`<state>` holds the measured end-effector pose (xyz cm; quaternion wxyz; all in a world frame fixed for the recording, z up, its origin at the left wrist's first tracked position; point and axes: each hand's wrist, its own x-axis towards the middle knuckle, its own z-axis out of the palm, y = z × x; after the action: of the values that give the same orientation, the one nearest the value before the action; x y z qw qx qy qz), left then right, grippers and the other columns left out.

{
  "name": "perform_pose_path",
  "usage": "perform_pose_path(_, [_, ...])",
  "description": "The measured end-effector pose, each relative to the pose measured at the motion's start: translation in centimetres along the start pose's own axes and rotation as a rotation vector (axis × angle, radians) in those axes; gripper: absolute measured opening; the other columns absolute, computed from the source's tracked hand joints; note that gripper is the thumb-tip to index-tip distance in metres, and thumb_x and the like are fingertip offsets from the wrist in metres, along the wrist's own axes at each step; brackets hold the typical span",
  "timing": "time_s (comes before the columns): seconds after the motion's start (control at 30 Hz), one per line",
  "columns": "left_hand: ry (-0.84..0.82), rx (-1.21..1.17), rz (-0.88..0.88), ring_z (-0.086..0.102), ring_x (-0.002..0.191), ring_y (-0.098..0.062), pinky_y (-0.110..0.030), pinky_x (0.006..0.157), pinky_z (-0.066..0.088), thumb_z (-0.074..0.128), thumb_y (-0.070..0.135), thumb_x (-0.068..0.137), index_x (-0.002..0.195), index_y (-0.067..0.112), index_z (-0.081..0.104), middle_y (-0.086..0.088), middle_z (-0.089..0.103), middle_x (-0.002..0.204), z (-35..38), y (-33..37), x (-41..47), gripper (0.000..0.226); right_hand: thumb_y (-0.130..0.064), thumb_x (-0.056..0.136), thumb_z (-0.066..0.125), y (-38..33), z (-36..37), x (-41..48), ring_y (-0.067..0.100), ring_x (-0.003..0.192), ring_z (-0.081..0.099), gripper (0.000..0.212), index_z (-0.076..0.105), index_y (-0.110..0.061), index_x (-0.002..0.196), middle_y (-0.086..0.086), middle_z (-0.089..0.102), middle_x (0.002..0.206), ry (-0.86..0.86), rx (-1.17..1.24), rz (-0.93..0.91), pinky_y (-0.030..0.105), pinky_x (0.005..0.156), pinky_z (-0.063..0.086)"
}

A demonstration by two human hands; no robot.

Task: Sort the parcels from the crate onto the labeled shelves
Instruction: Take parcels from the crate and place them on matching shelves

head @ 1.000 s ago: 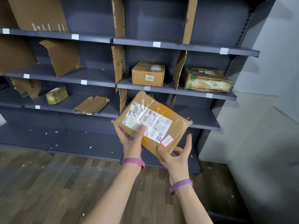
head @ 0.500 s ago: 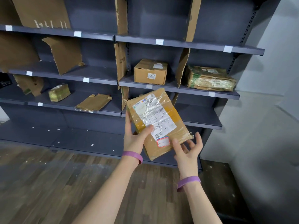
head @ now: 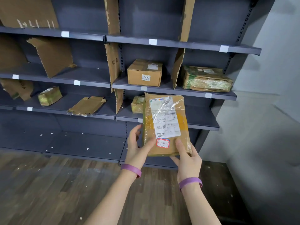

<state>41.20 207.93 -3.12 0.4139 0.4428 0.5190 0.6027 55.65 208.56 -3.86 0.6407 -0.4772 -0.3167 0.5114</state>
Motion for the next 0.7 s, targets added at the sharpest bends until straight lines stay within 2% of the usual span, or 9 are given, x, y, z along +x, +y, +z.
perform_pose_path(0.07, [-0.023,0.082,0.008,0.043,0.125,0.002,-0.015,0.094,0.041,0.071,0.054,0.065,0.123,0.054,0.040,0.013,0.043,0.134,0.5,-0.5,0.4,0.067,-0.023,0.085,0.072,0.2,0.4,1.4,0.009,0.088,0.072,0.031,0.064,-0.023,0.115,-0.011,0.076,0.091,0.004,0.009,-0.012,0.035,0.077,0.060])
perform_pose_path(0.17, [-0.009,0.188,-0.013,0.049,0.118,0.001,-0.018,0.094,0.042,0.065,0.048,0.078,0.138,0.053,0.030,0.010,0.035,0.134,0.8,-1.6,1.5,0.070,-0.027,0.086,0.071,1.1,1.3,3.7,0.009,0.095,0.070,0.041,0.058,-0.029,0.125,-0.013,0.071,0.104,-0.066,-0.042,-0.025,0.038,0.081,0.059])
perform_pose_path(0.27, [0.093,0.213,-0.047,0.053,0.099,0.013,-0.005,0.081,0.042,0.062,0.029,0.091,0.144,0.045,0.028,0.006,0.038,0.130,0.0,-1.9,2.3,0.066,-0.030,0.087,0.071,2.4,2.6,5.8,0.005,0.118,0.058,0.058,0.046,-0.033,0.139,-0.016,0.059,0.129,-0.238,-0.202,-0.088,0.041,0.102,0.049])
perform_pose_path(0.33, [0.148,0.241,-0.035,0.055,0.098,0.012,-0.009,0.086,0.045,0.063,0.025,0.089,0.143,0.045,0.032,0.003,0.045,0.130,-1.2,-2.2,3.1,0.065,-0.027,0.089,0.068,3.0,4.1,6.7,-0.002,0.121,0.053,0.061,0.041,-0.034,0.143,-0.022,0.055,0.133,-0.356,-0.256,-0.129,0.033,0.104,0.046])
perform_pose_path(0.43, [0.201,0.285,-0.024,0.055,0.111,0.002,-0.023,0.094,0.047,0.062,0.029,0.083,0.140,0.045,0.036,0.004,0.051,0.132,-2.9,-2.4,4.4,0.065,-0.027,0.090,0.067,4.2,5.9,7.4,-0.009,0.116,0.052,0.054,0.043,-0.051,0.131,-0.035,0.056,0.123,-0.470,-0.325,-0.163,0.021,0.096,0.044])
perform_pose_path(0.5, [0.233,0.270,-0.019,0.056,0.114,-0.001,-0.021,0.090,0.048,0.062,0.022,0.086,0.138,0.045,0.039,0.008,0.055,0.130,-3.7,-2.4,4.7,0.061,-0.030,0.089,0.068,4.9,6.9,7.7,-0.005,0.118,0.052,0.056,0.041,-0.051,0.132,-0.032,0.055,0.126,-0.509,-0.361,-0.149,0.019,0.093,0.044])
perform_pose_path(0.57, [0.259,0.250,-0.015,0.057,0.113,0.001,-0.015,0.086,0.048,0.061,0.012,0.090,0.135,0.045,0.041,0.018,0.060,0.124,-4.6,-2.5,4.7,0.059,-0.031,0.088,0.068,5.6,7.9,7.9,0.003,0.115,0.054,0.061,0.036,-0.048,0.137,-0.022,0.054,0.128,-0.566,-0.417,-0.128,0.014,0.085,0.046])
perform_pose_path(0.6, [0.278,0.244,-0.020,0.058,0.112,0.002,-0.013,0.085,0.048,0.060,0.010,0.091,0.135,0.044,0.040,0.023,0.061,0.121,-5.1,-2.6,4.8,0.059,-0.032,0.088,0.068,5.9,8.6,8.0,0.004,0.114,0.055,0.064,0.033,-0.046,0.140,-0.019,0.053,0.129,-0.598,-0.443,-0.119,0.012,0.082,0.046])
perform_pose_path(0.7, [0.339,0.247,-0.052,0.058,0.111,0.005,-0.013,0.090,0.046,0.060,0.009,0.091,0.141,0.042,0.035,0.025,0.062,0.120,-7.1,-3.2,5.1,0.065,-0.037,0.089,0.066,6.7,10.6,8.2,0.007,0.116,0.051,0.077,0.019,-0.041,0.151,-0.017,0.050,0.133,-0.683,-0.522,-0.125,0.023,0.094,0.044])
